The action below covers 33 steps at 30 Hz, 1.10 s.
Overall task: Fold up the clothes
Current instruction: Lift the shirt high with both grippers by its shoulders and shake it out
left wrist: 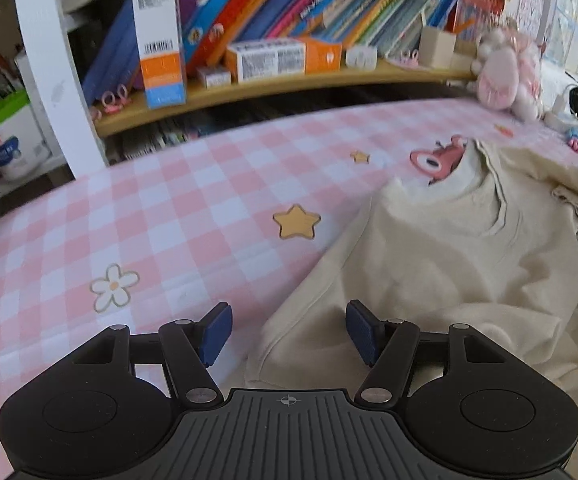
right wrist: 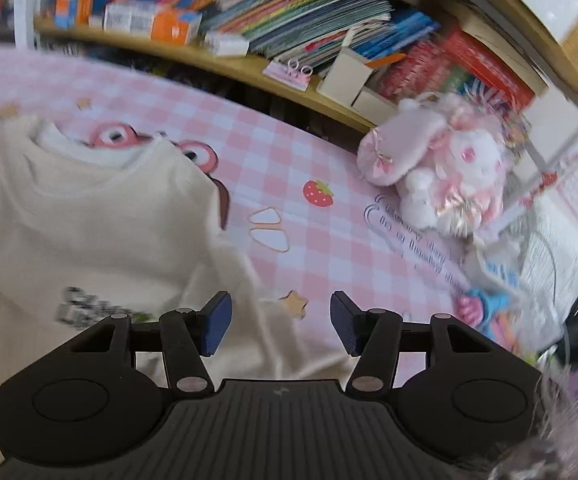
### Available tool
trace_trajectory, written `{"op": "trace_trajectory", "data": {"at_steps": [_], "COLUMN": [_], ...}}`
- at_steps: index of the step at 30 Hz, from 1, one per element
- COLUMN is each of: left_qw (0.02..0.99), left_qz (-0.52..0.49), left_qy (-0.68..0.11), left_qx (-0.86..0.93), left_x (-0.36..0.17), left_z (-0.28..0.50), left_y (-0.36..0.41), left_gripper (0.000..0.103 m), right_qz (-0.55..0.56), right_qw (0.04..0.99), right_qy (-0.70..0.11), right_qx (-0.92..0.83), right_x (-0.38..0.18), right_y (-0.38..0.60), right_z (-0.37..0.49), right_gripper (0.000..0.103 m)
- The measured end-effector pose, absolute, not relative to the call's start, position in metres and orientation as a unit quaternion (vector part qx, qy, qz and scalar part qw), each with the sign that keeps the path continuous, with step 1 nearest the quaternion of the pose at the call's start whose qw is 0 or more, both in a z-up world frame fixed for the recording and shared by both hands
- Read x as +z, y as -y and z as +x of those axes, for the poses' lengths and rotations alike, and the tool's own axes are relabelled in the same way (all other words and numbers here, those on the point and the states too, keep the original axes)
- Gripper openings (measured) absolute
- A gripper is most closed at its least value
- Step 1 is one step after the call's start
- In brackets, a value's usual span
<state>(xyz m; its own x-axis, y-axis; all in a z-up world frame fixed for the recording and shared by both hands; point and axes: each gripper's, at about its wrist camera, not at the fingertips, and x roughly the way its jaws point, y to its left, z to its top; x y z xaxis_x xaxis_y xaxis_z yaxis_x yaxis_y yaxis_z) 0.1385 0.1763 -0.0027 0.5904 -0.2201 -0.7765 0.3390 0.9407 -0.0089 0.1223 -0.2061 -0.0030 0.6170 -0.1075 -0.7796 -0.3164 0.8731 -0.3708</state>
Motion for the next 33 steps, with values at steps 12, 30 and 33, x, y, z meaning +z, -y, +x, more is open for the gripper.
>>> {"op": "trace_trajectory", "data": {"at_steps": [12,30,33], "left_qw": [0.915,0.975,0.970], "left_qz": [0.085,0.136,0.128], "left_qy": [-0.388,-0.007,0.054], "left_qx": [-0.074,0.178,0.201], "left_x": [0.036,0.230,0.259], "left_z": [0.105,-0.115,-0.139], "left_y": [-0.166,-0.082,-0.074], "left_gripper": [0.004,0.005,0.005], "right_qz": [-0.179,-0.002,0.017], "right_qw": [0.874,0.971,0.965], "right_qy": [-0.436,-0.061,0.007], "right_qx": [0.115,0.233,0.260], "right_x": [-0.015,0.192,0.225], "right_y": [0.231,0.355,0.366], "right_z": [0.148,-0.030,-0.046], "right_gripper": [0.001,0.001,0.001]}}
